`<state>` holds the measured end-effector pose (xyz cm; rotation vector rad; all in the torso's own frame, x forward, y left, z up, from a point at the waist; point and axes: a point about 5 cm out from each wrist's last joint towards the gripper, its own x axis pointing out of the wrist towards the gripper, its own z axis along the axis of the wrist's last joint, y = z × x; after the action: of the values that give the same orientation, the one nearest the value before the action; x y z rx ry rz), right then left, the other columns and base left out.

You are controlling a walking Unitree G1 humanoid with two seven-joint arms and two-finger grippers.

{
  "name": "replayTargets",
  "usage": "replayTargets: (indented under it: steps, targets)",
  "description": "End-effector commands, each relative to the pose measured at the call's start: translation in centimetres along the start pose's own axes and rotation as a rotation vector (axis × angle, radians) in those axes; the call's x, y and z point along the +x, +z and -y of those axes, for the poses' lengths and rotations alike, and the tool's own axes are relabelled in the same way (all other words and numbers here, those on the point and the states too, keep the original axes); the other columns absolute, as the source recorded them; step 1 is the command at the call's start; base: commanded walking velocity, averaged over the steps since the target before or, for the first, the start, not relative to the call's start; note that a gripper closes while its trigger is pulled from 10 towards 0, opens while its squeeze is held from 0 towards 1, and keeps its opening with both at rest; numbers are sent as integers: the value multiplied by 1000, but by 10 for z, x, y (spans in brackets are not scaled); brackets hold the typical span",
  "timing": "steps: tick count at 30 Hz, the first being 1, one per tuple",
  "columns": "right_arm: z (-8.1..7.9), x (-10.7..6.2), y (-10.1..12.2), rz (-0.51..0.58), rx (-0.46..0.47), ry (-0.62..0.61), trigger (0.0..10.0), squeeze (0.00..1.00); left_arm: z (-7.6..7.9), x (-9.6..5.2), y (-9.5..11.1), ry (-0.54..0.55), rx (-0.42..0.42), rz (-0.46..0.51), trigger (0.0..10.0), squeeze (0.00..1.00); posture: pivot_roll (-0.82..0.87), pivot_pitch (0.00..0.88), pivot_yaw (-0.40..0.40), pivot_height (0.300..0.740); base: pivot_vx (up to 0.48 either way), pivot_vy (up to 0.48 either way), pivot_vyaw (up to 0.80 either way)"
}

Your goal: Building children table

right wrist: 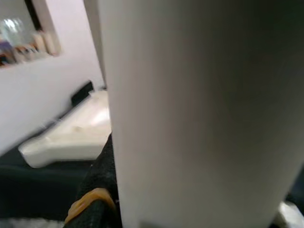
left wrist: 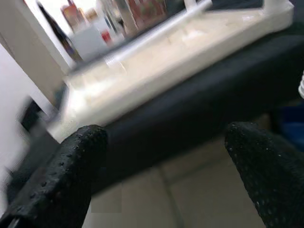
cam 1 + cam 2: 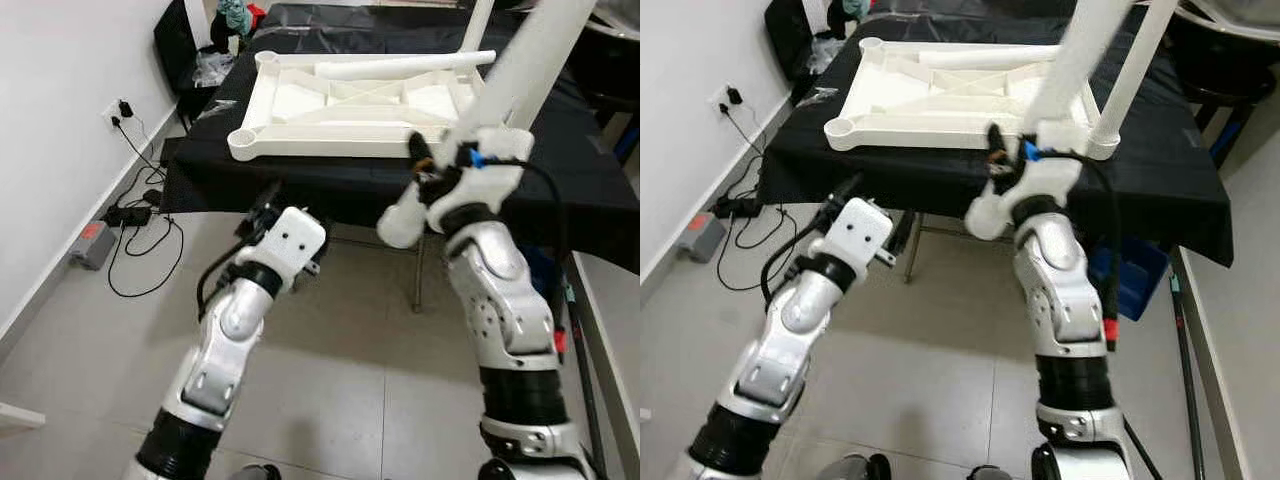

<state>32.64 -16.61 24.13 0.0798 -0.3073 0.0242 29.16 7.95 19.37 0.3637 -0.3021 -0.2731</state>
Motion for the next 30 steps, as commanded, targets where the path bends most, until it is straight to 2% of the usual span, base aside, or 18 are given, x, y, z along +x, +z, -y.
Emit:
replayTargets:
  steps: [1, 2, 3, 5, 7, 8, 9, 12, 23, 30]
  targets:
    - [3, -11, -2, 14, -25, 1, 10000, 0, 5, -12, -12, -8, -65, -89, 10000, 0, 78, 166, -7, 740, 0, 0, 0]
    - [3, -11, -2, 14, -25, 1, 10000, 0, 5, -12, -12, -8, -65, -89, 10000, 0, 78, 166, -7, 740, 0, 0, 0]
    - [3, -23, -10, -10, -25, 9, 10000, 0, 11, -23, -18, -35, -98, -122, 10000, 0, 79, 167, -5, 740, 0, 0, 0]
    - [3, -23, -10, -10, -25, 9, 10000, 0, 11, -23, -18, -35, -98, -122, 10000, 0, 79, 167, -5, 740, 0, 0, 0]
    - [-1, -45, -24, -52, -27, 26, 10000, 0, 21, -41, -25, -57, -186, -165, 10000, 0, 78, 164, 0, 740, 0, 0, 0]
    - [-1, -45, -24, -52, -27, 26, 10000, 0, 21, -41, -25, -57, -186, -165, 10000, 0, 78, 164, 0, 740, 0, 0, 0]
    - [-5, -55, -32, -73, -33, 29, 10000, 0, 23, -46, -26, -54, -208, -173, 10000, 0, 82, 165, -2, 740, 0, 0, 0]
    - [-10, -71, -44, -115, -39, 29, 10000, 0, 25, -52, -28, -33, -237, -192, 10000, 0, 84, 153, -7, 740, 0, 0, 0]
    - [-7, -80, -49, -131, -54, 33, 10000, 0, 26, -56, -31, -18, -254, -217, 10000, 0, 84, 125, -7, 740, 0, 0, 0]
    - [-14, -84, -47, -122, -63, 74, 10000, 0, 28, -59, -26, -42, -244, -204, 10000, 0, 86, 111, -9, 740, 118, 0, 228]
